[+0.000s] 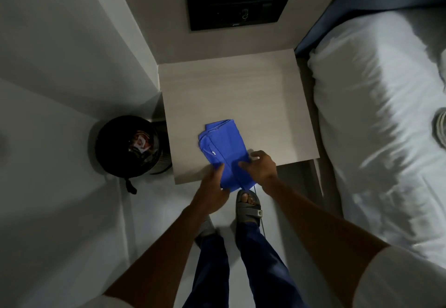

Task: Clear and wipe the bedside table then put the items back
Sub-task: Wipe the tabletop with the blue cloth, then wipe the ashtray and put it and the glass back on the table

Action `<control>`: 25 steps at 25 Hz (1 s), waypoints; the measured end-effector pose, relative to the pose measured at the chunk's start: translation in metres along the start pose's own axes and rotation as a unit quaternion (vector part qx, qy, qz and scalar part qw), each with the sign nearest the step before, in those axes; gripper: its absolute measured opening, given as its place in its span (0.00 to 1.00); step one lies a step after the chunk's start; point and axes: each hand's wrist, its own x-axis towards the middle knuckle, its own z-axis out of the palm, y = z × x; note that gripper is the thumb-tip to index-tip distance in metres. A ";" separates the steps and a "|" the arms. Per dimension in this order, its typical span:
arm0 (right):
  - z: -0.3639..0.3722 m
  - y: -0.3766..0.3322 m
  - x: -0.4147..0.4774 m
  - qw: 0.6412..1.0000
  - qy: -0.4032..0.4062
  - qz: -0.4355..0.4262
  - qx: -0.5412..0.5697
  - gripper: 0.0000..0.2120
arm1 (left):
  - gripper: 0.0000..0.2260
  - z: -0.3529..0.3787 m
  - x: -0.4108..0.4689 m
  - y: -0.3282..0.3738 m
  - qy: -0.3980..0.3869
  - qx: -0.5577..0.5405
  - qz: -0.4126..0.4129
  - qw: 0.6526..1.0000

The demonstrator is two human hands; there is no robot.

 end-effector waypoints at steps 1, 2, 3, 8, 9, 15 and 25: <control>0.006 -0.003 -0.003 0.999 -0.009 0.017 0.047 0.21 | 0.34 0.000 0.001 0.003 0.004 -0.103 -0.032 0.994; 0.012 -0.007 -0.005 0.997 -0.025 0.025 0.075 0.18 | 0.34 -0.002 0.001 0.006 0.019 -0.182 -0.056 0.981; 0.015 -0.009 -0.010 0.995 -0.039 0.025 0.084 0.14 | 0.34 -0.006 -0.001 0.008 0.039 -0.227 -0.072 0.970; -0.012 -0.028 -0.058 0.956 -0.124 0.050 0.260 0.05 | 0.34 -0.022 -0.038 0.021 0.075 -0.328 -0.148 0.930; -0.024 -0.029 -0.068 0.940 -0.153 0.050 0.299 0.06 | 0.32 -0.026 -0.045 0.026 0.041 -0.383 -0.145 0.911; -0.072 -0.009 -0.097 0.943 -0.103 -0.034 0.314 0.21 | 0.18 -0.038 -0.053 0.086 0.082 -0.428 -0.027 0.900; -0.161 0.028 -0.107 0.649 -0.112 -0.063 0.750 0.32 | 0.26 -0.015 -0.059 0.259 0.002 -0.174 0.137 0.975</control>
